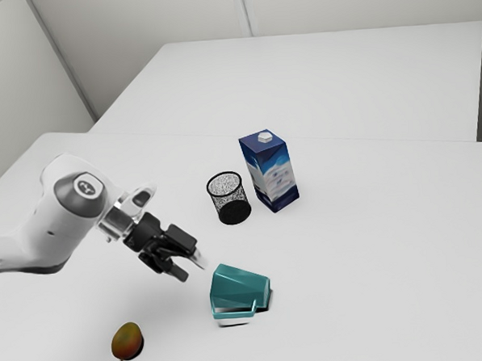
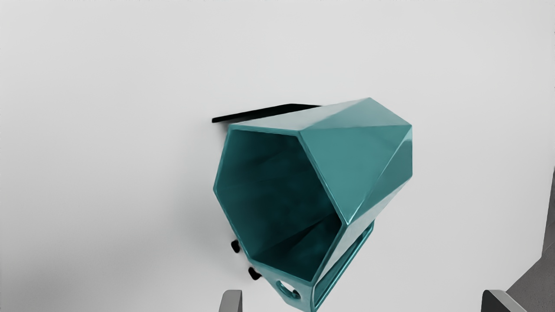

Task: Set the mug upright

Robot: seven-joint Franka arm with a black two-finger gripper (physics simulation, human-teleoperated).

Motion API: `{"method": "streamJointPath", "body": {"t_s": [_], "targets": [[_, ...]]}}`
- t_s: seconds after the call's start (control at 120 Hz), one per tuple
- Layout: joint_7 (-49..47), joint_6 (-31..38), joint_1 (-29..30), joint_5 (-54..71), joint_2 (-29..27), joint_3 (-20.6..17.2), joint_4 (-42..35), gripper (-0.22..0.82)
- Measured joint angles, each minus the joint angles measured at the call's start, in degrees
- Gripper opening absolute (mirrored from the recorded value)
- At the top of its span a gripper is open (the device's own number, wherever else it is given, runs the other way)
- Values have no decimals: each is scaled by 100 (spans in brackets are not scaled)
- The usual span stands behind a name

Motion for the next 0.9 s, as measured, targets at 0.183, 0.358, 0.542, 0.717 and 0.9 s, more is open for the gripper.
{"method": "streamJointPath", "body": {"t_s": [0.183,0.358,0.542,0.717,0.9], "targets": [[522,95,93,-328,361,0,-1,60],[1014,110,29,-781,691,-10,58,60],[1408,-5,-8,-1166,872,-26,77,60],[1750,-188,-48,-1500,1005,-64,120,60],[2035,-311,-190,-1678,1079,-104,165,60]]}}
